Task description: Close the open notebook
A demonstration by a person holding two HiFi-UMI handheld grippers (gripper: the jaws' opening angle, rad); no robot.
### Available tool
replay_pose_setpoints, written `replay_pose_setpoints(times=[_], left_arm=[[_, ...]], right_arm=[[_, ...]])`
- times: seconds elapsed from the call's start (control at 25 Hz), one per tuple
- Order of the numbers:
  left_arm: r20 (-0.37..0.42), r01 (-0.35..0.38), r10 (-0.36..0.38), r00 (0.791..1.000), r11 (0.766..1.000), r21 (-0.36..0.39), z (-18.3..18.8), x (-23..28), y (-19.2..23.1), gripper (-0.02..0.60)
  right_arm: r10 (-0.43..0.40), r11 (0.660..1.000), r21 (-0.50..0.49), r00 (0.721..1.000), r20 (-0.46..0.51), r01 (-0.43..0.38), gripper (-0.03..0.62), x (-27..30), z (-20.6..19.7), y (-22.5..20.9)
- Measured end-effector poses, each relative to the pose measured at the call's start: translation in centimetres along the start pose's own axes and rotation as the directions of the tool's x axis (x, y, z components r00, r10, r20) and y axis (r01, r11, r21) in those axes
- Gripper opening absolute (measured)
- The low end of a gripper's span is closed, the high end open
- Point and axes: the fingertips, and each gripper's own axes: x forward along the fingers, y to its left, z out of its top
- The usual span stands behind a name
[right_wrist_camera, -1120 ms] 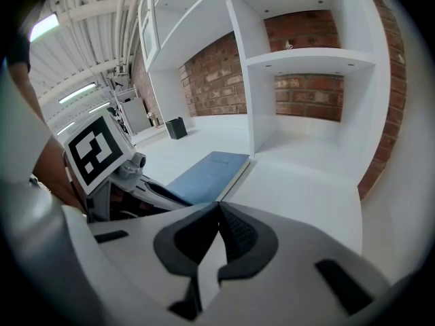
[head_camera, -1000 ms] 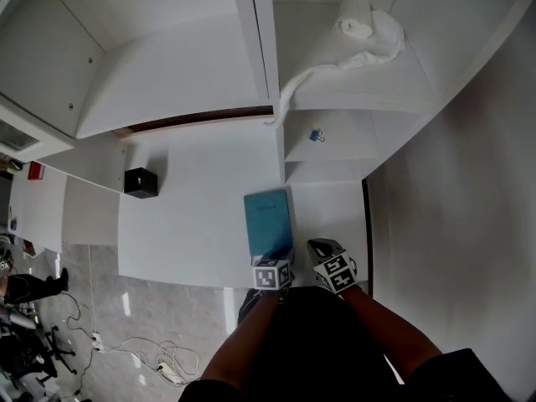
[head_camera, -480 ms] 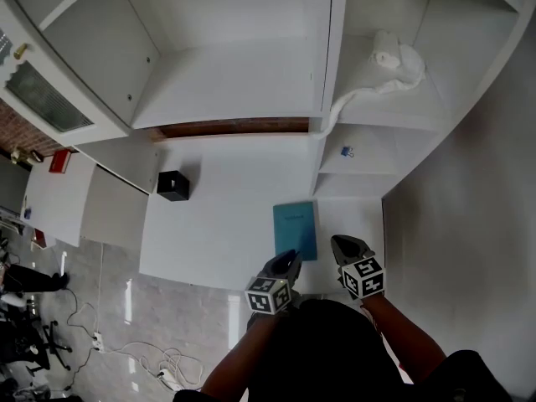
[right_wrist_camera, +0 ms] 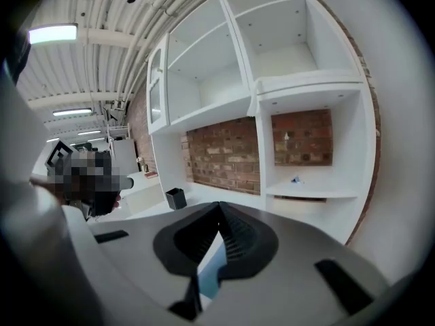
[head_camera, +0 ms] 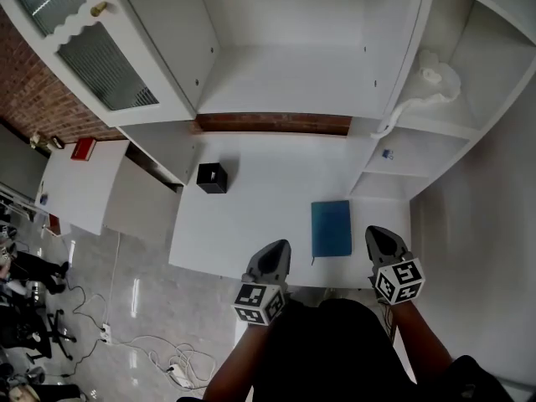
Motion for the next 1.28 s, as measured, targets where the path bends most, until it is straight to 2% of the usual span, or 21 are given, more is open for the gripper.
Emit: replay_pose_setpoints(times=[0.12, 0.24, 0.48, 0.88, 1.28], left_arm=[[0.038, -0.055, 0.052, 0.998, 0.997, 0.055, 2.2, -2.7, 2.7, 0.011], [0.054, -0.076, 0.071, 0.996, 0.993, 0.09, 3.1, -4.8, 4.6, 0.011], [0.089, -0.089, 0.08, 0.993, 0.99, 0.108, 4.6, -7.2, 7.4, 0.011], [0.082, -0.039, 0.029, 0.996, 0.99, 0.134, 4.5, -7.3, 8.6, 0.011], [0.092, -0.007, -0.007, 0.996, 0.988, 0.153, 4.9, -6.8, 7.7, 0.011]], right_arm=[[-0.02, 1.0, -0.018, 0.998, 0.058, 0.021, -0.001, 0.2, 1.9, 2.2], [-0.054, 0.998, -0.027, 0.994, 0.098, 0.057, -0.002, 0.4, 2.9, 3.7], [-0.097, 0.995, -0.006, 0.99, 0.101, 0.098, -0.002, 1.1, 3.3, 5.7], [-0.166, 0.986, 0.013, 0.979, 0.116, 0.166, -0.002, 0.4, 3.4, 6.7], [-0.175, 0.985, 0.022, 0.975, 0.136, 0.174, -0.002, 0.0, 3.5, 7.1]])
